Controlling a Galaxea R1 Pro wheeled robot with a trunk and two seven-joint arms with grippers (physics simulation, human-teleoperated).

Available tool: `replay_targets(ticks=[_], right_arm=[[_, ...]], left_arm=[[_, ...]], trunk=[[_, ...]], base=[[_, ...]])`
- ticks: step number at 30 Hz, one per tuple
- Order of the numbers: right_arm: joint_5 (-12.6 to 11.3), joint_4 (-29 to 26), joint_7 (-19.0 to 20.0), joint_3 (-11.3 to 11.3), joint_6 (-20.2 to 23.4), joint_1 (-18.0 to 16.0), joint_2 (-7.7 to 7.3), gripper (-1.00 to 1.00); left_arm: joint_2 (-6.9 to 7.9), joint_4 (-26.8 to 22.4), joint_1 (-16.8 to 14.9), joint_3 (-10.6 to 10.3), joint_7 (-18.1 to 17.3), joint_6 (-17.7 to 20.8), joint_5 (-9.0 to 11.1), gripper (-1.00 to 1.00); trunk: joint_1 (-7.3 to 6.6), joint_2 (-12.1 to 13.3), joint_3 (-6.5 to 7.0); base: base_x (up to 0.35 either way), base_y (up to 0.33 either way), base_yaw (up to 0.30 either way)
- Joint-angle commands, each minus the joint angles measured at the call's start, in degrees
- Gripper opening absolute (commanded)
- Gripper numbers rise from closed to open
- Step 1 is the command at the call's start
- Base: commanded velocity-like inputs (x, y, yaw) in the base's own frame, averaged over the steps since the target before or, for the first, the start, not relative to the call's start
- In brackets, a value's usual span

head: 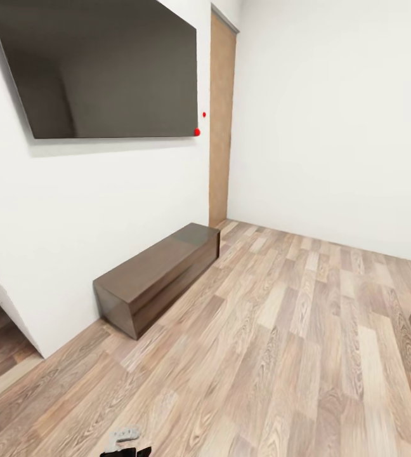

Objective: In the bedroom, move the book from the bed onto either nightstand, and place the two sandals side by side next to the bed.

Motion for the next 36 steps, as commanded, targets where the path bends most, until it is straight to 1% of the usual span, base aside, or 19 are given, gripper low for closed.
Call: replay_targets(ticks=[1, 5, 9, 13, 27, 36], right_arm=[[0.59, 0.15, 0.11, -0.49, -0.13, -0.08, -0.03, 1.00], [0.60, 0.15, 0.13, -0.49, -0.08, -0.08, -0.03, 1.00], [0.59, 0.15, 0.17, -0.49, -0.07, -0.08, -0.03, 1.00], [0.59, 0.15, 0.17, -0.49, -0.07, -0.08, -0.03, 1.00], [0.59, 0.15, 0.15, -0.49, -0.12, -0.07, -0.03, 1.00], [0.59, 0.15, 0.10, -0.49, -0.13, -0.08, -0.03, 1.00]], left_arm=[[0.02, 0.04, -0.03, 0.46, -0.09, -0.27, -0.60, 1.00], [0.02, 0.04, -0.03, 0.51, -0.10, -0.27, -0.60, 1.00], [0.08, 0.04, -0.03, 0.52, -0.11, -0.27, -0.58, 1.00], [0.10, 0.04, -0.03, 0.53, -0.11, -0.27, -0.58, 1.00], [0.11, 0.04, -0.03, 0.53, -0.09, -0.27, -0.62, 1.00], [0.04, 0.04, -0.03, 0.50, -0.06, -0.23, -0.66, 1.00]], trunk=[[0.02, -0.02, -0.06], [0.02, -0.02, -0.06], [0.02, -0.02, -0.06], [0.02, -0.02, -0.06], [0.02, -0.02, -0.06], [0.02, -0.02, -0.06]], base=[[0.261, -0.174, -0.049], [0.256, -0.182, -0.041], [0.239, -0.175, -0.221], [0.099, -0.069, -0.281], [0.012, -0.006, -0.299], [0.251, -0.059, -0.300]])
